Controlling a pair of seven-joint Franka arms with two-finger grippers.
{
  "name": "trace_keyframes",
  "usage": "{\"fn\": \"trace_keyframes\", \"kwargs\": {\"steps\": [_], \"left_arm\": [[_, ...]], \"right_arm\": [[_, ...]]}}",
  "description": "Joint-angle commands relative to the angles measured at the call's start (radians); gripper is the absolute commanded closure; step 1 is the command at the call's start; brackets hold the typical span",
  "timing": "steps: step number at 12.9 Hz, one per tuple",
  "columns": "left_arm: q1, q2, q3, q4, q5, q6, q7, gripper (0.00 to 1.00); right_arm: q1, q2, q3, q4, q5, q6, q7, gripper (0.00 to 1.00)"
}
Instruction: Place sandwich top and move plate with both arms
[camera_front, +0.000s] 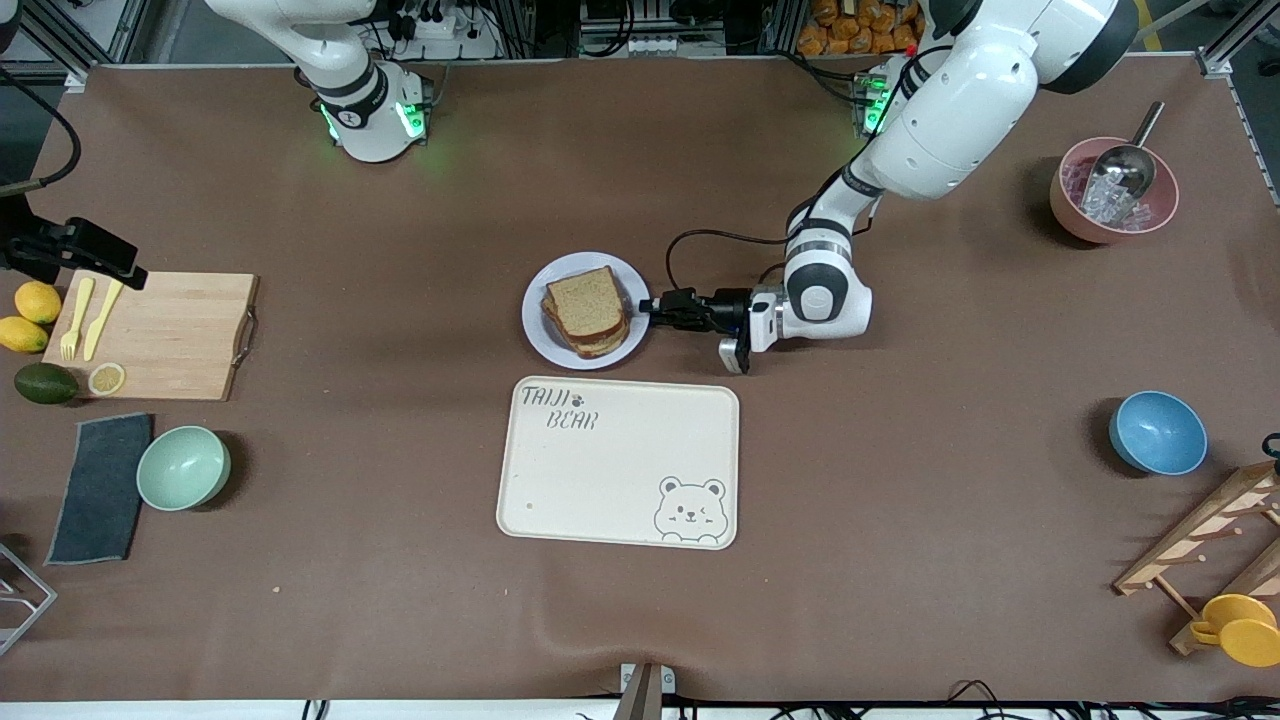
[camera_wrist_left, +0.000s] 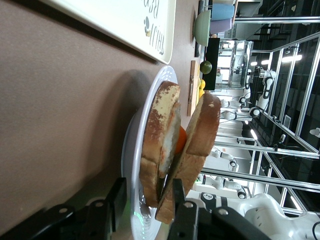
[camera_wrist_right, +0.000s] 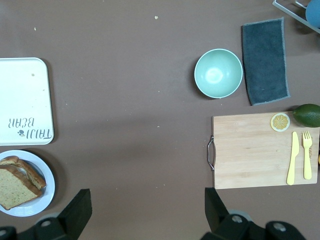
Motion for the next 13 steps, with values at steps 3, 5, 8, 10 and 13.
{"fn": "trace_keyframes", "kwargs": {"steps": [3,5,8,10,13], "left_arm": [[-0.044,0.085,0.005,0.065,-0.044,0.050,0.051,0.60],[-0.050,0.091,0.006,0.070,-0.050,0.051,0.052,0.62],[-0.057,0.109,0.006,0.090,-0.050,0.067,0.055,0.62],[-0.057,0.114,0.006,0.094,-0.050,0.070,0.057,0.65],[-0.059,0.119,0.006,0.097,-0.050,0.073,0.057,0.72]], "right_arm": [[-0.024,-0.006,0.003,0.002,-0.011,0.006,0.021,0.00],[-0.028,0.002,0.004,0.008,-0.004,0.004,0.024,0.00],[-0.025,0.002,0.004,0.021,-0.010,-0.001,0.022,0.00],[-0.037,0.000,0.003,0.024,-0.007,-0.004,0.021,0.00],[-0.045,0.008,0.003,0.027,-0.010,0.004,0.022,0.00]]}}
